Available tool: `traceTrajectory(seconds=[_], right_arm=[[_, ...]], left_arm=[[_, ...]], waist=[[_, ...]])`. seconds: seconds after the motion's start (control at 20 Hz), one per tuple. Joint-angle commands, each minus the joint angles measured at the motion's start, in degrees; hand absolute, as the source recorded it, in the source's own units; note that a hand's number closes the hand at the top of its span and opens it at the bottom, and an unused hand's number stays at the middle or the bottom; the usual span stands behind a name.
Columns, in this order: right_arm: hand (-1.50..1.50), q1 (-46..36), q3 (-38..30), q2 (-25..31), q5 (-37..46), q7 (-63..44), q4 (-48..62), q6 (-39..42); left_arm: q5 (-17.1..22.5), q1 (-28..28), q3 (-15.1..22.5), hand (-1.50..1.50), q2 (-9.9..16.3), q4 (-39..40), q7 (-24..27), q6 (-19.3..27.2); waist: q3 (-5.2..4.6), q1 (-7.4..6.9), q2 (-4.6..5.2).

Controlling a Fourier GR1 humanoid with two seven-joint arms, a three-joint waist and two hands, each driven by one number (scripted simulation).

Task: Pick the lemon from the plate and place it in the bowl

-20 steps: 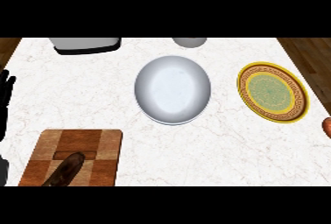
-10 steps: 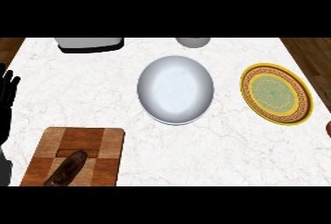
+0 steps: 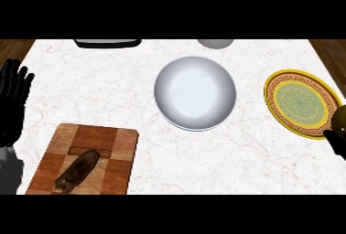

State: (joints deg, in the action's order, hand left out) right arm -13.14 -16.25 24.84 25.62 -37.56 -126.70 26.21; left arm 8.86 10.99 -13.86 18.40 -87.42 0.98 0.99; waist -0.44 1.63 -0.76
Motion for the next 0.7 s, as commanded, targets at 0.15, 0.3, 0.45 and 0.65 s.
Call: traceTrajectory(seconds=[0.15, 0.3, 0.45, 0.65], right_arm=[[1.5, -15.5, 16.6, -5.3, 2.2, -27.3, -2.5, 4.6], [1.5, -24.1, 20.4, -8.3, 5.1, -29.2, 6.4, 2.1], [1.5, -25.5, 23.7, -12.6, 7.9, -27.9, 12.9, -0.4], [1.5, -27.7, 26.4, -17.5, 14.3, -24.6, 24.0, -5.5]], left_arm=[[-0.9, 1.9, 1.9, 0.0, -1.2, 1.1, 0.7, -0.3], [-1.6, 3.6, 2.2, 0.0, -1.2, 1.7, -0.3, 0.3], [-2.1, 5.9, 2.9, 0.0, -2.5, 1.3, -2.1, 2.4], [-2.1, 3.9, 2.8, 0.0, -2.5, 2.5, 0.3, 0.9]], waist=[[0.23, -2.48, 0.73], [0.27, -2.75, 0.83], [0.35, -2.41, 0.83], [0.37, -2.55, 0.93]])
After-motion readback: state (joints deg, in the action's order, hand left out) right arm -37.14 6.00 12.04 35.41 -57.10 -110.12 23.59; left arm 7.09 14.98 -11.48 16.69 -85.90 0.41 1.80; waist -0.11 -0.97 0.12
